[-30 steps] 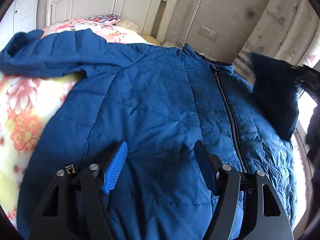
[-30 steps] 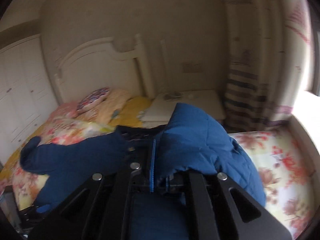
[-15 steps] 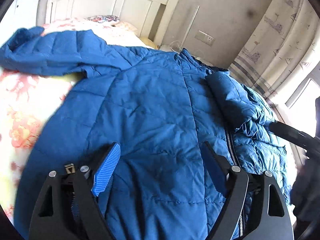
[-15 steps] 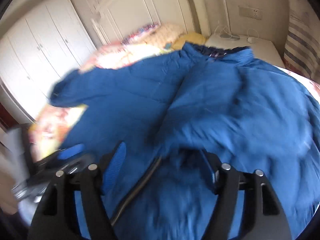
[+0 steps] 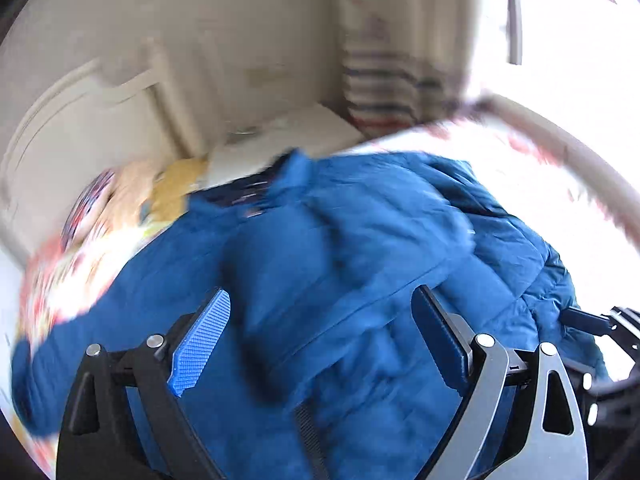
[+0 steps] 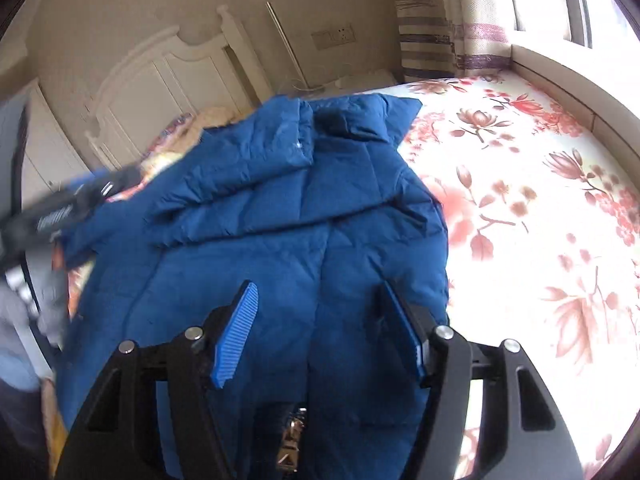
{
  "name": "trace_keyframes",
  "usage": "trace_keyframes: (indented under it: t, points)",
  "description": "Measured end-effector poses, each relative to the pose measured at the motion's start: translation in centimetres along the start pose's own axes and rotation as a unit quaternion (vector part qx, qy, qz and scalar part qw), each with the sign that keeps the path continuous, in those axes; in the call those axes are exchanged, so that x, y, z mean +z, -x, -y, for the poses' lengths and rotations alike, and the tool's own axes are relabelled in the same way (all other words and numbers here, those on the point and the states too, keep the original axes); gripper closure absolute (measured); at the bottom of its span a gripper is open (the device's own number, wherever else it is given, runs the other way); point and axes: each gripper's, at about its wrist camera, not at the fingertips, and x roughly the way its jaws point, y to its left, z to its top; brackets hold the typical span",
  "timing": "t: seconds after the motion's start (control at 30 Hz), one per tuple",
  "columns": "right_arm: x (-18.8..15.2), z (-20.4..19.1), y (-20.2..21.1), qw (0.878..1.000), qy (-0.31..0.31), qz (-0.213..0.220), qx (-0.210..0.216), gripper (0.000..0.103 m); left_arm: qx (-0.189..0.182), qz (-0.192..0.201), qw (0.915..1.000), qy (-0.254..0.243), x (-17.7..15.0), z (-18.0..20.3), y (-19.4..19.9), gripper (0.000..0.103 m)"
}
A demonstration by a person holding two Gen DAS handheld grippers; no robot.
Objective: Fold large clothes
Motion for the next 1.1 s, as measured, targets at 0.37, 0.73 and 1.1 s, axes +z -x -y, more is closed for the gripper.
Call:
trace_keyframes:
  t: [0.37, 0.73, 1.1]
  points:
    - [-0.6, 0.3, -0.5, 1.000, 0.008, 0.007, -0.010, 0.039, 0.015, -0.057, 0.9939, -0.093, 2.3, 5.0, -6.7, 0.066]
    - [-0.2, 0.7, -0.6, 1.000, -0.009, 0.010, 0.008, 0.039, -0.192, 0.120, 0.9141, 0.336, -4.5, -16.3, 3.0, 0.078]
    - [0.0, 1.0, -0.9, 1.000, -0.014, 0.003, 0.017, 0.036, -0.255, 0.064, 0.7997, 0.540, -18.7, -26.4, -2.0, 0.036]
